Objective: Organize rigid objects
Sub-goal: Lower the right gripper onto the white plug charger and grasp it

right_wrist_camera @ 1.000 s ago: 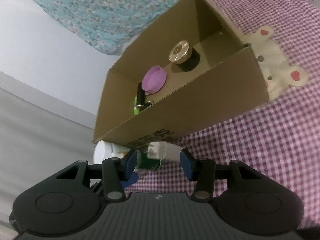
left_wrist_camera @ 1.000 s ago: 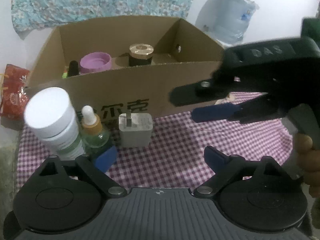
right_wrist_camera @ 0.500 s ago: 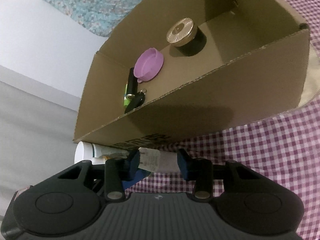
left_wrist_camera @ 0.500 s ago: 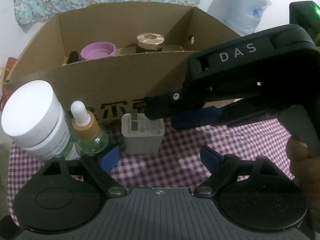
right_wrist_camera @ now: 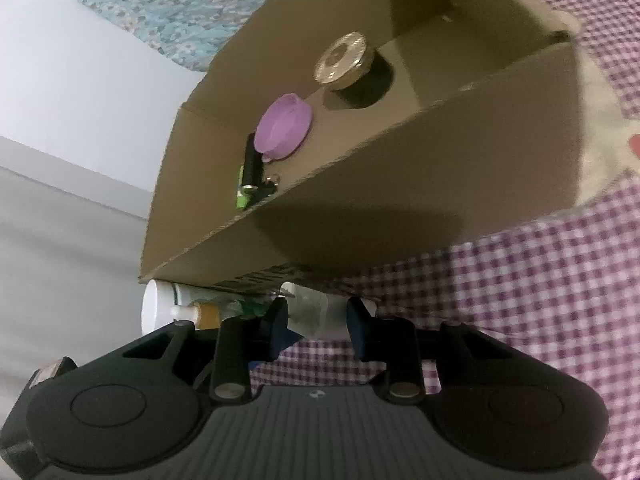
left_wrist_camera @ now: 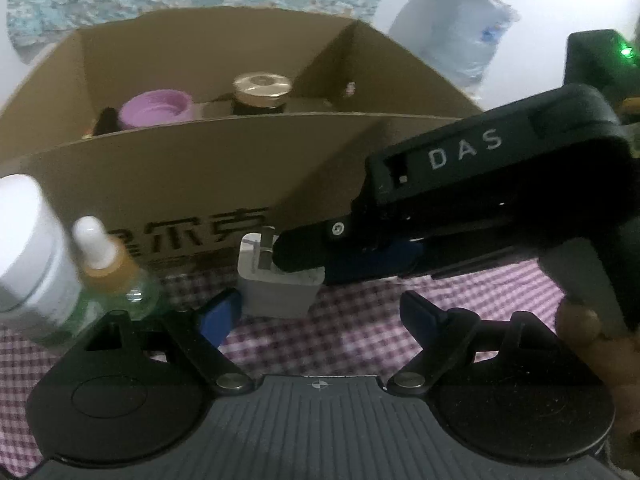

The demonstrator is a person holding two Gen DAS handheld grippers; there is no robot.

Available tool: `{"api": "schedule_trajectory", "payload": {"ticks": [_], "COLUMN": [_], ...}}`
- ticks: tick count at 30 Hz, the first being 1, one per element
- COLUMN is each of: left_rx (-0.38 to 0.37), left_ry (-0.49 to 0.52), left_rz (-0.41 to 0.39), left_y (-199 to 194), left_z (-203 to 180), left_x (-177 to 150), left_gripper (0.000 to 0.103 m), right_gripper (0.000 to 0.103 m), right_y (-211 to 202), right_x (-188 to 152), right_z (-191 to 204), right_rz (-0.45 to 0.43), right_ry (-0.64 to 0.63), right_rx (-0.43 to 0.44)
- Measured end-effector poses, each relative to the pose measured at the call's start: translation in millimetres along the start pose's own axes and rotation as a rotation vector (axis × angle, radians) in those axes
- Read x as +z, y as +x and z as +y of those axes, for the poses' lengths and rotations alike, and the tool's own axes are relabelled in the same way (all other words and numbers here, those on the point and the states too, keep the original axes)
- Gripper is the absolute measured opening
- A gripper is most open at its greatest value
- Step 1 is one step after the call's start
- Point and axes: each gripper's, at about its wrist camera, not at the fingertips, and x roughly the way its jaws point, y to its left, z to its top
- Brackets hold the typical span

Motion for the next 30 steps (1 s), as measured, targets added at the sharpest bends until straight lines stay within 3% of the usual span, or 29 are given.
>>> {"api": "schedule_trajectory", "payload": {"ticks": [3, 14, 21, 29, 30], "left_rx": [-0.058, 0.059, 0.088, 0.102, 0.109], "left_ry": [0.027, 0.016, 0.061, 0.091, 0.095], "left_rz": [0.008, 0.024, 0.016, 0.018, 0.017], "left_y": [-0.8, 1.2, 8.0, 14.8, 14.6], "left_z": [-7.2, 2.4, -4.4, -7.0, -7.0], "left_x": [-0.7, 7.3, 9.8, 9.7, 9.3], "left_gripper": [0.077, 0.079, 0.079, 0.054, 0.046], "right_gripper": [0.035, 0.036, 0.037, 0.037, 0.037], "right_y": [-8.1, -19.1, -11.4, -12.2, -12.1], "right_x": [-1.4, 0.2, 0.0, 3.8, 4.3], "right_z": [-6.2, -20.2, -22.0, -27.1, -27.5], "right_rz": [-0.001, -0.025, -0.014, -0.016, -0.014], "right_ry": [0.005, 0.052, 0.06, 0.072, 0.071], "right_rx": [-0.009, -0.003, -0.012, 0.0, 0.004]}}
